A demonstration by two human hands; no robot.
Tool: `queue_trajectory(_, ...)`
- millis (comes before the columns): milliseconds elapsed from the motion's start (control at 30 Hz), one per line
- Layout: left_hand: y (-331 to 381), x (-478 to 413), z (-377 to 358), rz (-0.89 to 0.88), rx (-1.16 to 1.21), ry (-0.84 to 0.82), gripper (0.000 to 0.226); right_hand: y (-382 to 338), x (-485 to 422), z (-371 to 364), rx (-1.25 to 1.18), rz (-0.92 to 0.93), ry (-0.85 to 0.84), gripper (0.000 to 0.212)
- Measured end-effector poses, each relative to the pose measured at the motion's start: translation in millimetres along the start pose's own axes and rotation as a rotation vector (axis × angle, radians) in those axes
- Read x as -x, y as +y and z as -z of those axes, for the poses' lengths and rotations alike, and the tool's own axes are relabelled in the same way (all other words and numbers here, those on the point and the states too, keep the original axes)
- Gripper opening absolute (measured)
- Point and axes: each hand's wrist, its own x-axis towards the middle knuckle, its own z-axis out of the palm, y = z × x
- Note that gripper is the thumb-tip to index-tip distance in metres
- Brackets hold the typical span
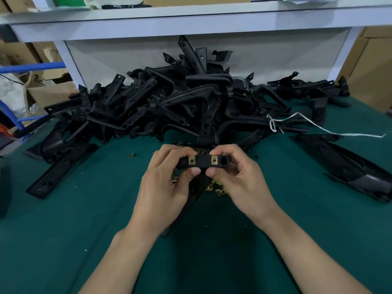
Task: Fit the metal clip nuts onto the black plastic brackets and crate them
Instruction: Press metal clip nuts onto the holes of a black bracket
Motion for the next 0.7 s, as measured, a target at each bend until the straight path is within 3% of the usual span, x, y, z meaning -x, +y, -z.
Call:
queue_trajectory(267,0.4,1.5,-1.4,0.028,0.029,-0.009,0.025,-1.5,-0.2,0.7,-0.009,-0.005,0.003,0.023)
queue_trajectory(433,5.2,5.7,-4.1,0.105,0.070,-0.007,0.037,-2.6,-1.0,1.9,-0.060,-0.024,0.001,0.026)
queue_trajectory(700,7.9,5.9,-1.7,0.158,0.077,-0.006,0.031,-1.9,-2.5,5.6,-0.065,-0.041,-0.005,0.029)
